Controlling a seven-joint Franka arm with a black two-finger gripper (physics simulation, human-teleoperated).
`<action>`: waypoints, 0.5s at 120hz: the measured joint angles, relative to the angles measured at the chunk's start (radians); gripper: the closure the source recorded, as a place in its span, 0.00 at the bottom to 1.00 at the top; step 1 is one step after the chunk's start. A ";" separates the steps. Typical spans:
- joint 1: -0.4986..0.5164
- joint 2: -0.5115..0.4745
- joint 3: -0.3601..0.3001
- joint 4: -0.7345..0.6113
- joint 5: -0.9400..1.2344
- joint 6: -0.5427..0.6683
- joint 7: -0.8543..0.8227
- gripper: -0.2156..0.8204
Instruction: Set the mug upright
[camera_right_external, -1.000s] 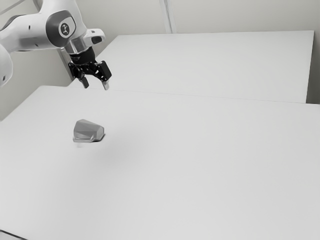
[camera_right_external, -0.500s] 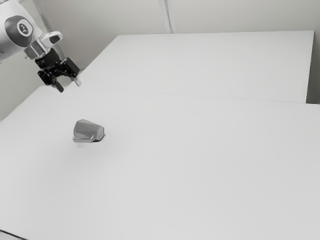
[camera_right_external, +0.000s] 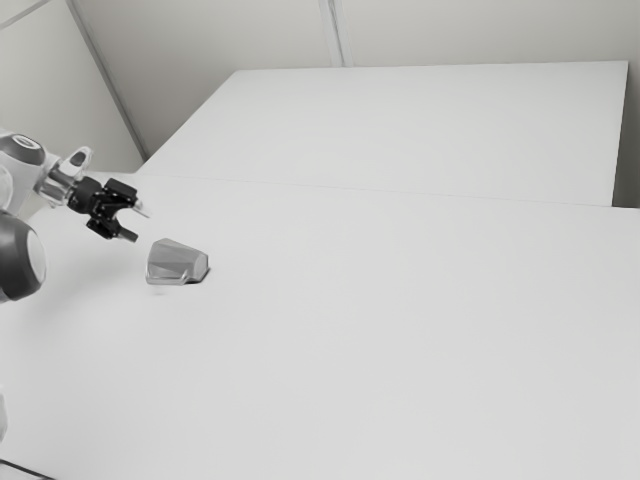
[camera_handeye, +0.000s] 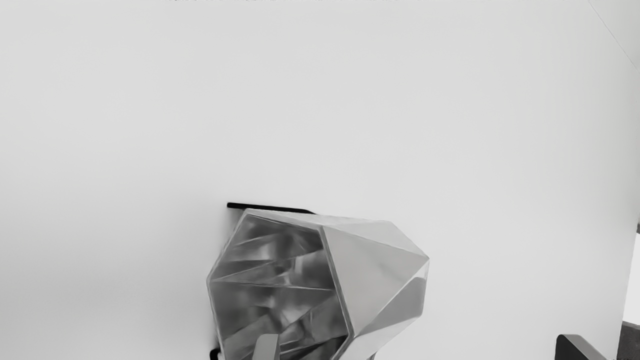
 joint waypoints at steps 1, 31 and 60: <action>0.001 0.006 0.000 -0.001 -0.008 -0.001 0.005 0.21; 0.010 0.061 -0.002 -0.095 -0.203 -0.057 0.115 0.21; 0.011 0.056 -0.016 -0.153 -0.278 -0.109 0.184 0.44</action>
